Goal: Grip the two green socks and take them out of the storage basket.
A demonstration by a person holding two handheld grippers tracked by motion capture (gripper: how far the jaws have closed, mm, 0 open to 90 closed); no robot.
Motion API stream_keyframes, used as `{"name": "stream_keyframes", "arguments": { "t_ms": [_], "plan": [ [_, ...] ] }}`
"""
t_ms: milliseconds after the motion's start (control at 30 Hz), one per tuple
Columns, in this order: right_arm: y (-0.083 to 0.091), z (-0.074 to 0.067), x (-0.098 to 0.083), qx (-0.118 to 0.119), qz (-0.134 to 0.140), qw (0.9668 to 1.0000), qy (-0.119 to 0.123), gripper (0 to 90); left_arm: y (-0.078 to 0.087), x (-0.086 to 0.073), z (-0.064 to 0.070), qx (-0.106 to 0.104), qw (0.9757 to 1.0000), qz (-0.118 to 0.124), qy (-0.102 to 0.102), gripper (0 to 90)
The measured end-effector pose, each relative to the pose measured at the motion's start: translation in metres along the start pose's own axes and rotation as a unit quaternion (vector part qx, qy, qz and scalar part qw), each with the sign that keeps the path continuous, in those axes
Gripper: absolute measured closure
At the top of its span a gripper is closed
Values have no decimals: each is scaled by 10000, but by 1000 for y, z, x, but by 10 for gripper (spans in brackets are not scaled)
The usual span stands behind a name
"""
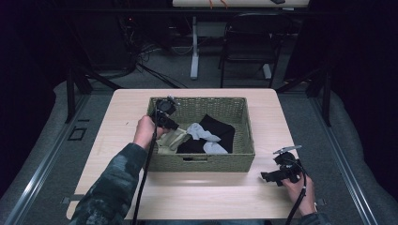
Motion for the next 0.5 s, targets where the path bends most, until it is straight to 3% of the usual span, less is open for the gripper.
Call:
{"name": "stream_keyframes", "arguments": {
  "t_ms": [267, 500],
  "plan": [
    [0, 0, 0, 0, -4, 10000, 0, 2, 25, 8, 5, -58, 9996, 178, -192, 869],
    [0, 0, 0, -51, -55, 10000, 37, 2, 50, 15, 10, 59, 9988, 245, -416, 869]
  ]
}}
Point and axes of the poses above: each handheld gripper's, and its own axes: y roughly backward along the jaws, x roughly out of its top, z roughly to its right, the point moved 1 cm from there along -y, roughly forward along the jaws, and after that the axes turned 11 degrees about -y, right-handed, at the moved point
